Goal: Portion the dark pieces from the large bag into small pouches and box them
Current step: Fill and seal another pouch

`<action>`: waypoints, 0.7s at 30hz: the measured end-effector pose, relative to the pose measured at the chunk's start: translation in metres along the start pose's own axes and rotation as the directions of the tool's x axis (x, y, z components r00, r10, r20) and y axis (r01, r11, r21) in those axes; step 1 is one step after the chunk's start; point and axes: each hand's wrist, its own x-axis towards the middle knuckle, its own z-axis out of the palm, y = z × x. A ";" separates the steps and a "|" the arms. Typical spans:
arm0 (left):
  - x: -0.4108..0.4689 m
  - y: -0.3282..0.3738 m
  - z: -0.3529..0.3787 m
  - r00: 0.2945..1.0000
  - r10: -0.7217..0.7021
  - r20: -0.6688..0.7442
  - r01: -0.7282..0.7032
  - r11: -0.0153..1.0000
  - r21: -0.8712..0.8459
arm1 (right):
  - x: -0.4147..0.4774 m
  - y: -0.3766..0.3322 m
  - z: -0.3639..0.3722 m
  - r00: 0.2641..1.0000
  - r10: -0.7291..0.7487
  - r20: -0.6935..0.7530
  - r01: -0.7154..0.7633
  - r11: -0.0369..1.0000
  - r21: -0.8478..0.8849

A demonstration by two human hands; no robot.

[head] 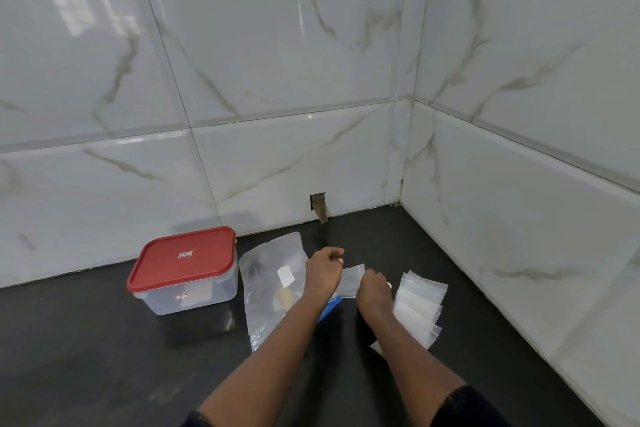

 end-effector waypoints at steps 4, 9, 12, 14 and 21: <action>-0.007 0.004 0.000 1.000 0.000 0.001 0.000 1.000 0.000 | -0.001 0.002 -0.007 1.000 0.008 0.030 -0.010 0.997 0.073; -0.013 0.010 -0.001 1.000 0.006 -0.014 -0.006 1.000 -0.007 | -0.008 -0.004 -0.024 0.993 -0.006 -0.117 0.054 0.909 0.414; -0.018 0.014 -0.002 0.999 0.018 -0.036 -0.020 0.996 -0.083 | -0.022 -0.007 -0.044 0.975 -0.052 -0.214 0.172 0.788 0.592; -0.024 0.019 -0.001 0.999 0.019 -0.051 -0.028 0.984 -0.174 | -0.034 -0.006 -0.055 0.957 -0.088 -0.278 0.257 0.708 0.658; -0.058 0.020 0.008 0.989 0.130 -0.066 -0.143 0.950 -0.277 | -0.074 0.008 -0.062 0.924 -0.107 -0.367 0.360 0.565 0.742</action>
